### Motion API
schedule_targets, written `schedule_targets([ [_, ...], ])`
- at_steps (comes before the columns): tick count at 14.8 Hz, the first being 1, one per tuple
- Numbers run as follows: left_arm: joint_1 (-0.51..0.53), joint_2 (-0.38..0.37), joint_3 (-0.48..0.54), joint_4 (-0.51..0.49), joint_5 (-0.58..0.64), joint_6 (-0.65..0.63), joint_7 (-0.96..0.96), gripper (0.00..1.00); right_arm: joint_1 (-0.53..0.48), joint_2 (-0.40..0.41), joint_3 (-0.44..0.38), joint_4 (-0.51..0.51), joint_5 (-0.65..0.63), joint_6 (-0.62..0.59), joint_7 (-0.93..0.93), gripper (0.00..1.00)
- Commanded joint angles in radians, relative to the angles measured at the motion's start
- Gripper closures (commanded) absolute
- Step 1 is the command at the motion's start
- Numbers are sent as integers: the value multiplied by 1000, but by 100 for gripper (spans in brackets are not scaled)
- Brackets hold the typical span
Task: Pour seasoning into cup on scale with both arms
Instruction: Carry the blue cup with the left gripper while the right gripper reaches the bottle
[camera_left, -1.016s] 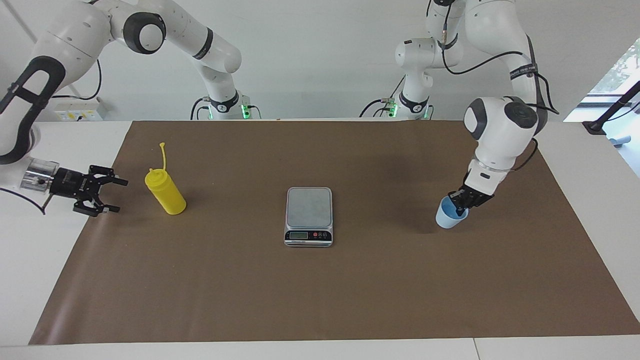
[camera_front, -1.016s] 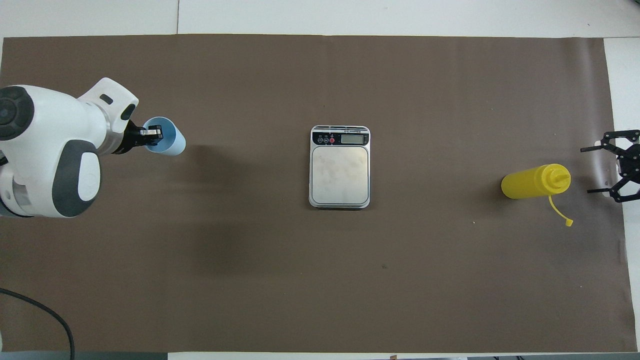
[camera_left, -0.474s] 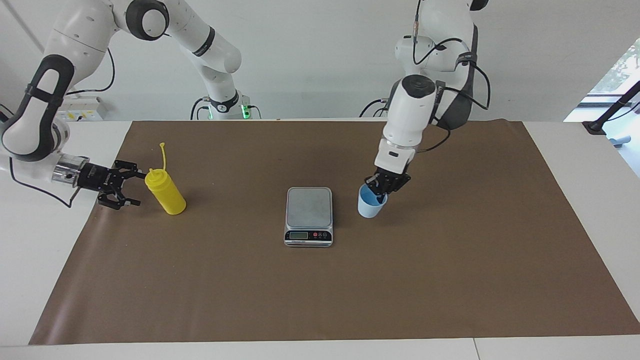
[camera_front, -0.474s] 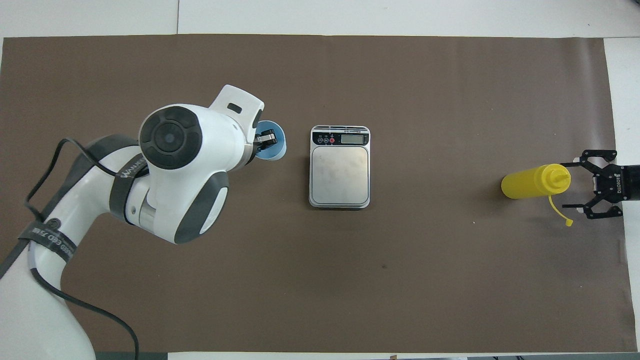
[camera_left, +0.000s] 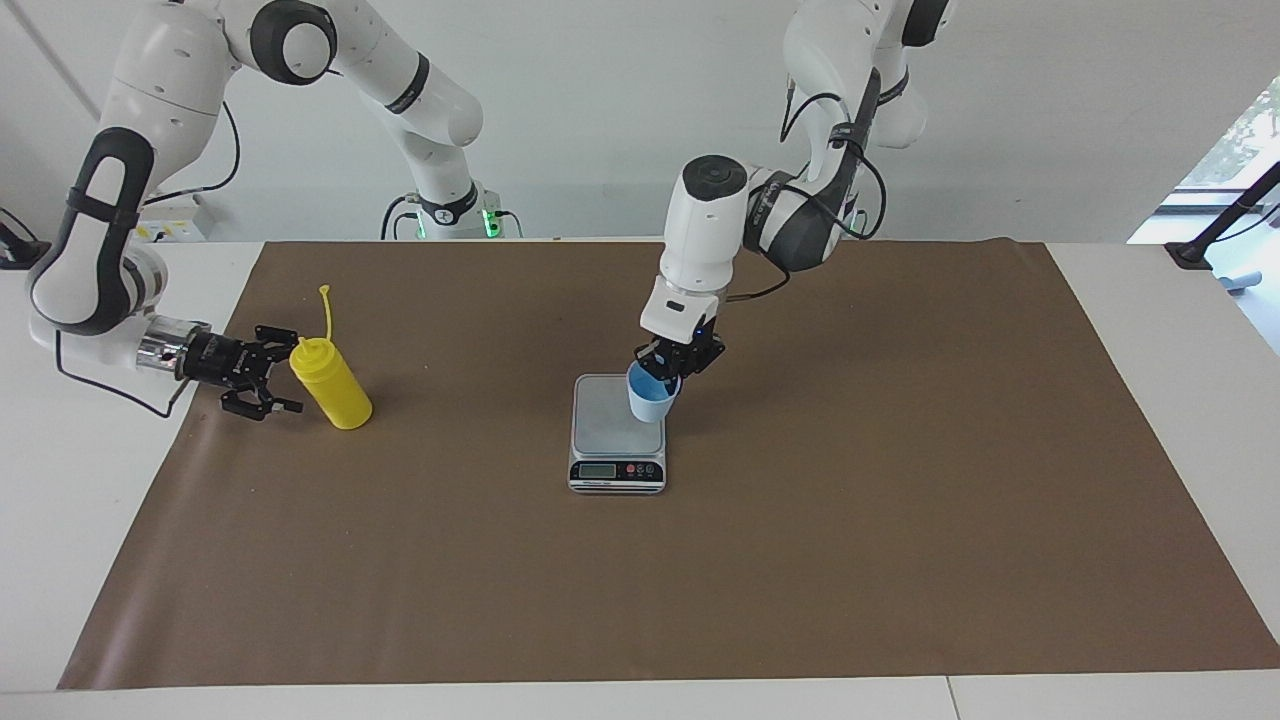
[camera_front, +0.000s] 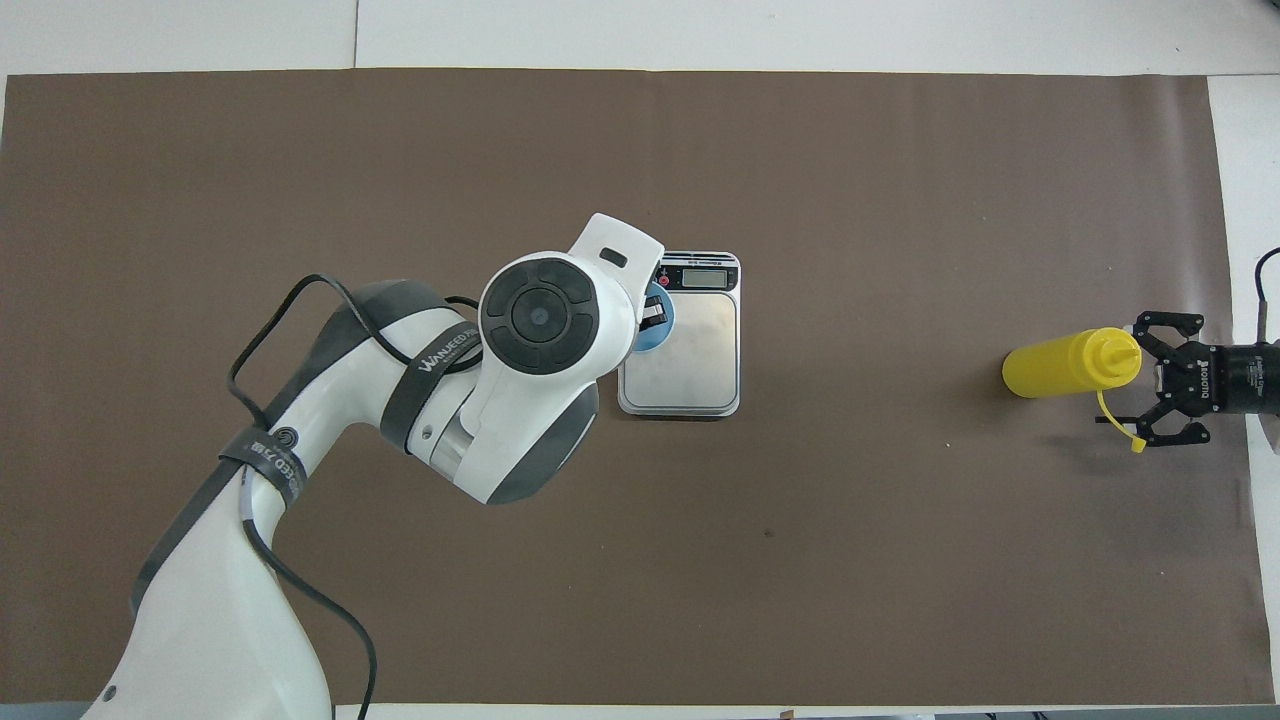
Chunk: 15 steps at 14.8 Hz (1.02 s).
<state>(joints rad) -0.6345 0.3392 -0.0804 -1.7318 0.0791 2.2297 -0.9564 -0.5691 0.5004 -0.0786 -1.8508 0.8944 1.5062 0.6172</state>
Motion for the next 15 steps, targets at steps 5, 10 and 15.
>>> schedule_targets([
  [5,-56,98,14,80,73,-7,-56,100,57,-11,8,-41,74,95,-24,0],
  [10,-57,98,11,69,71,62,-50,100,63,-14,10,-61,81,126,-25,0],
  [15,-57,77,11,43,70,41,-44,0,64,-20,10,-85,89,127,-47,45],
])
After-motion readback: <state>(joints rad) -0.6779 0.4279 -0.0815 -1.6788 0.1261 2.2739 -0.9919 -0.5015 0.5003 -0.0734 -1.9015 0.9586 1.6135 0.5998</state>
